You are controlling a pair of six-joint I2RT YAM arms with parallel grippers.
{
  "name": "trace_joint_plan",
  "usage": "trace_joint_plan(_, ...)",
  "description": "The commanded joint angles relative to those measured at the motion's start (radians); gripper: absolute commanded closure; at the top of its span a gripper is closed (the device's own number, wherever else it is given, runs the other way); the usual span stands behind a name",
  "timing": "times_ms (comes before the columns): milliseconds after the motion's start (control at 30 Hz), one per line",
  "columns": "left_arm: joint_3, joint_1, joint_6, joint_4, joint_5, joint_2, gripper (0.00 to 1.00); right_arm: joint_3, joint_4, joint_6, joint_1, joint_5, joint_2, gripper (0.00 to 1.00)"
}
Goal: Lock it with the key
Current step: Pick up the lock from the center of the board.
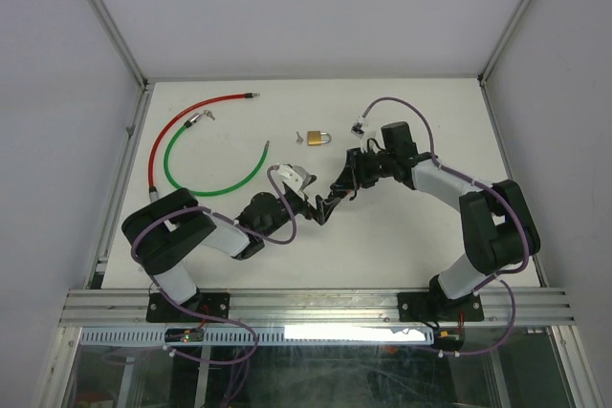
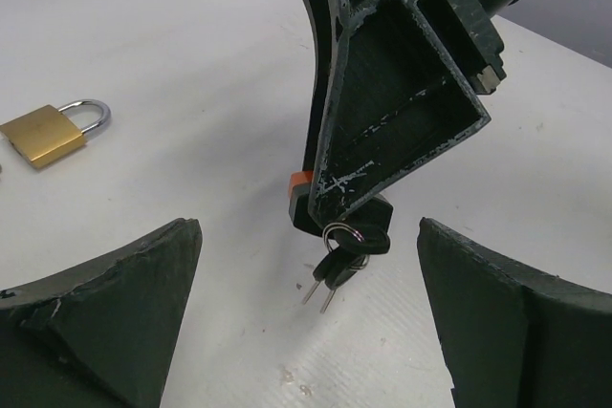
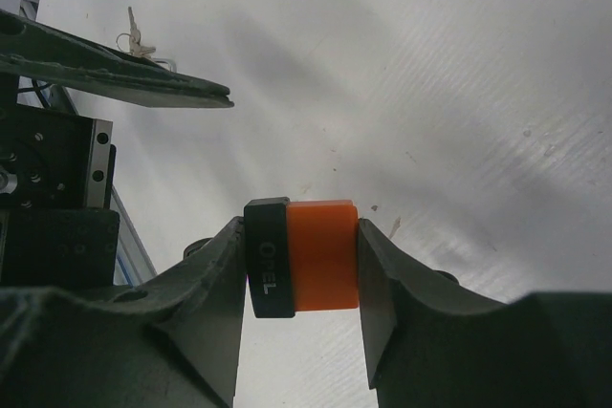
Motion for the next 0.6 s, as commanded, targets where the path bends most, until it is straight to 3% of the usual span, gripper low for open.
trace_joint_plan(0, 0.07, -0.006, 0.014, 0.043, -0.007, 0.027, 0.01, 0.023, 0.054, 0.004, 0.007, -0.031, -0.004, 0.96)
trace_joint_plan(233, 0.143, -0.006, 0.045, -0.104, -0.053, 0.053, 0.01, 0.026, 0.051, 0.002, 0.012, -0.029, 0.0, 0.96)
trace_joint_plan(567, 0.158, -0.006, 0.061, -0.145, 0.002, 0.065, 0.01, 0.029, 0.048, 0.002, 0.011, -0.033, 0.002, 0.96)
